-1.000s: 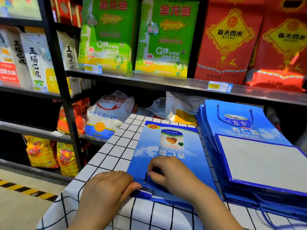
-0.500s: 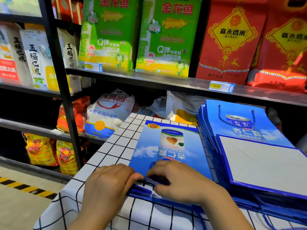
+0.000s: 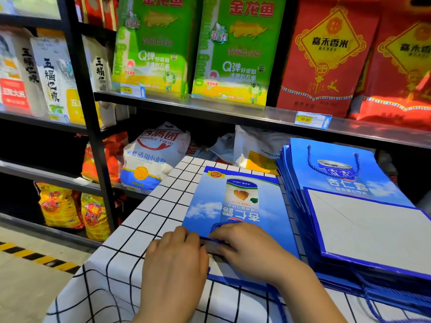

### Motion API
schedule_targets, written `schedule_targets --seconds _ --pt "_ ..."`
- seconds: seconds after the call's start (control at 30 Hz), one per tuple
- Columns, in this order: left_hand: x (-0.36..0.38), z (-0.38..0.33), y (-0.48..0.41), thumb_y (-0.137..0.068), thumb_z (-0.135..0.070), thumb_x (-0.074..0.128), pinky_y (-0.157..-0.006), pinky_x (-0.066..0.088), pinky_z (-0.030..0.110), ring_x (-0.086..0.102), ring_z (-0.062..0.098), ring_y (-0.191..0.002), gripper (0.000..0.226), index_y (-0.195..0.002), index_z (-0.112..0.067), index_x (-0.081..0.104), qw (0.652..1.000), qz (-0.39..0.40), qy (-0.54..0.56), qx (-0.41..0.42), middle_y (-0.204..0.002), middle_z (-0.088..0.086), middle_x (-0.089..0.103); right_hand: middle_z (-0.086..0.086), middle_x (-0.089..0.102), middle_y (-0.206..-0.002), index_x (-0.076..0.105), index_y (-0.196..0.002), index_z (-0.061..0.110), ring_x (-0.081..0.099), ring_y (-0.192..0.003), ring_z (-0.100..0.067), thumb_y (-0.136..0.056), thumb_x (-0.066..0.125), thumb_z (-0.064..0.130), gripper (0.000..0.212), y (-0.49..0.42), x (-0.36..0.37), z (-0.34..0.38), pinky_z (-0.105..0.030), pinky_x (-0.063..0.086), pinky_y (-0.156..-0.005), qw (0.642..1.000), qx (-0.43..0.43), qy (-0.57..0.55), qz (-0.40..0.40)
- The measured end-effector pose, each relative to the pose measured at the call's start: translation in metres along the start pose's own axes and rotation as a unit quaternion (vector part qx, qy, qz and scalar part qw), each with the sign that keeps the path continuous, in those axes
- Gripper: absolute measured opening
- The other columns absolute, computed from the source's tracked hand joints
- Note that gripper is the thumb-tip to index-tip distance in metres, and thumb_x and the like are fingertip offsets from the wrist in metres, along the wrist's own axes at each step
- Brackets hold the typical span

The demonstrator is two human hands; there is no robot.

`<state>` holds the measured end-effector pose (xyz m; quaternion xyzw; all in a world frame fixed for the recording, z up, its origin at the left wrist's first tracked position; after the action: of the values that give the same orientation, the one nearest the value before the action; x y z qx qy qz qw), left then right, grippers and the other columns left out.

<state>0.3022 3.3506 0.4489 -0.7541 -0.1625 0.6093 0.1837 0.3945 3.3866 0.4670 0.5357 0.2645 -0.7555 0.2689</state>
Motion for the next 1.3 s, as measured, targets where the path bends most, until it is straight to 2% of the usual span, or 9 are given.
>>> schedule_targets --seconds 0.17,0.3,0.4,0.63,0.87,0.97,1.07,1.17,1.3 --pt "0.001 0.001 -0.003 -0.07 -0.025 0.046 -0.045 0.035 0.027 0.052 0.016 -0.045 0.016 -0.055 -0.021 0.049 0.997 0.028 0.04 0.06 -0.055 -0.006 0.047 0.004 0.062 -0.105 0.058 -0.104 0.022 0.053 -0.097 -0.018 -0.088 0.047 0.026 0.02 0.003 0.0 -0.003 -0.029 0.044 -0.075 0.999 0.027 0.0 -0.016" --pt "-0.003 0.009 0.0 -0.084 -0.037 0.013 -0.079 0.03 0.023 0.052 0.01 -0.088 0.033 -0.083 -0.027 0.044 0.994 0.048 0.072 0.067 -0.085 -0.01 0.044 0.011 0.061 -0.119 0.057 -0.118 0.029 0.053 -0.108 -0.012 -0.084 0.05 0.028 0.034 0.004 0.001 -0.005 -0.026 0.045 -0.086 0.999 0.047 -0.011 -0.012" --pt "0.001 0.017 0.005 -0.066 -0.051 0.001 -0.074 0.028 0.02 0.048 0.008 -0.087 0.05 -0.08 -0.027 0.043 0.985 0.092 0.132 0.058 -0.088 -0.012 0.047 0.016 0.059 -0.118 0.055 -0.119 0.033 0.052 -0.098 -0.007 -0.081 0.052 0.03 0.038 0.003 0.003 -0.006 -0.023 0.044 -0.081 0.999 0.052 -0.01 -0.005" --pt "0.01 0.031 0.008 -0.061 -0.06 0.011 -0.076 0.043 0.023 0.053 0.001 -0.086 0.071 -0.088 -0.021 0.063 0.962 0.106 0.253 -0.013 -0.096 -0.016 0.06 0.004 0.049 -0.12 0.045 -0.131 0.039 0.045 -0.114 -0.015 -0.097 0.037 0.026 0.037 -0.003 0.018 -0.009 -0.031 0.038 -0.097 0.993 0.059 -0.06 0.078" --pt "0.004 0.034 0.013 -0.084 -0.034 0.057 -0.058 0.039 0.023 0.051 0.002 -0.072 0.024 -0.065 -0.026 0.044 0.955 0.033 0.282 -0.082 -0.076 -0.023 0.059 -0.003 0.055 -0.108 0.059 -0.103 0.017 0.051 -0.1 -0.021 -0.095 0.043 0.032 0.023 -0.006 0.02 -0.014 -0.034 0.042 -0.087 0.994 0.098 -0.039 0.014" --pt "0.005 0.032 0.012 -0.081 -0.043 0.059 -0.066 0.041 0.012 0.053 -0.008 -0.082 0.009 -0.079 -0.04 0.05 0.957 0.067 0.279 -0.053 -0.077 -0.028 0.059 -0.005 0.055 -0.109 0.056 -0.102 0.015 0.051 -0.098 -0.023 -0.097 0.039 0.028 0.022 -0.007 0.015 -0.017 -0.03 0.038 -0.08 0.991 0.126 -0.04 -0.034" --pt "0.012 0.03 0.013 -0.059 -0.068 0.039 -0.076 0.045 0.016 0.05 -0.007 -0.09 0.046 -0.094 -0.044 0.057 0.957 0.1 0.272 -0.003 -0.096 -0.036 0.051 -0.003 0.055 -0.109 0.054 -0.102 0.016 0.051 -0.1 -0.023 -0.097 0.04 0.029 0.019 -0.005 0.014 -0.016 -0.03 0.039 -0.079 0.988 0.136 -0.039 -0.056" --pt "0.015 0.029 0.015 -0.061 -0.066 0.035 -0.075 0.044 0.017 0.047 -0.005 -0.096 0.039 -0.099 -0.059 0.036 0.963 0.071 0.261 0.02 -0.107 -0.045 0.039 0.004 0.053 -0.119 0.051 -0.117 0.025 0.049 -0.111 -0.016 -0.092 0.046 0.035 0.027 0.003 0.009 -0.005 -0.029 0.039 -0.088 0.991 0.116 -0.027 -0.063" --pt "0.007 0.033 0.016 -0.068 -0.056 0.041 -0.07 0.039 0.01 0.051 -0.005 -0.085 0.027 -0.095 -0.054 0.045 0.967 -0.012 0.254 0.004 -0.101 -0.037 0.05 0.004 0.047 -0.132 0.043 -0.13 0.022 0.037 -0.124 -0.016 -0.091 0.041 0.029 0.039 0.017 0.011 0.02 -0.03 0.028 -0.106 0.998 0.057 -0.009 -0.02"
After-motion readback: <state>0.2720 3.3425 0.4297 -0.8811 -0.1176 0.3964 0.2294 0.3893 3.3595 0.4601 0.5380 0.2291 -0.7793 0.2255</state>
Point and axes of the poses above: each hand's wrist, its own y-axis away from the middle knuckle, its own x-axis out of the palm, z = x × y, the point moved 7 cm from there along -y, towards the middle knuckle
